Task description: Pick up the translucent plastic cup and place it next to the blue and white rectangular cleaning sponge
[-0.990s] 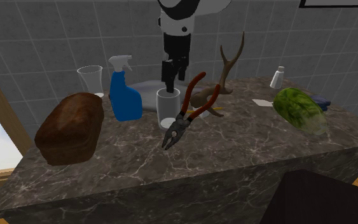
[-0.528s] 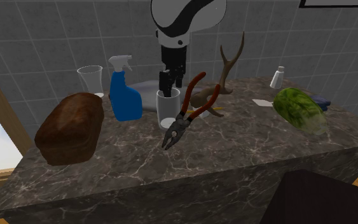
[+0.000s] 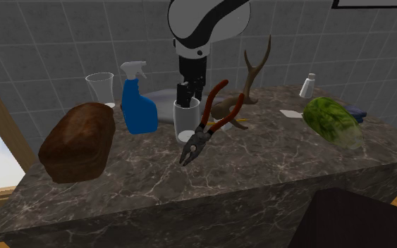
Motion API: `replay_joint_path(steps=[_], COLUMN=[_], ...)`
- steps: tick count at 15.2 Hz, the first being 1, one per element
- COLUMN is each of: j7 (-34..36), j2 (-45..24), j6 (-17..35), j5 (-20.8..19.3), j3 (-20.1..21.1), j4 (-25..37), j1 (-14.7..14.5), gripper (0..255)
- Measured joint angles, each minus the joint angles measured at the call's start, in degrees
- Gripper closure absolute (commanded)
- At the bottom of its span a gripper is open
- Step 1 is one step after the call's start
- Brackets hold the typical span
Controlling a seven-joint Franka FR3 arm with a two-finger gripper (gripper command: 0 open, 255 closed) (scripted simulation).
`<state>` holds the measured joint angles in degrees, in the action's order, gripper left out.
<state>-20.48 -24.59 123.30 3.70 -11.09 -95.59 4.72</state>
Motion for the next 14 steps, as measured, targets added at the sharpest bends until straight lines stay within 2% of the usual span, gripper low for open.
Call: replay_joint_path(steps=[1, 14], j7=[0.0, 0.12], j2=[0.0, 0.77], j6=[0.0, -1.27], j5=[0.0, -0.18], j3=[0.0, -0.08], j4=[0.01, 0.48], j1=[0.0, -0.08], gripper=[255, 255])
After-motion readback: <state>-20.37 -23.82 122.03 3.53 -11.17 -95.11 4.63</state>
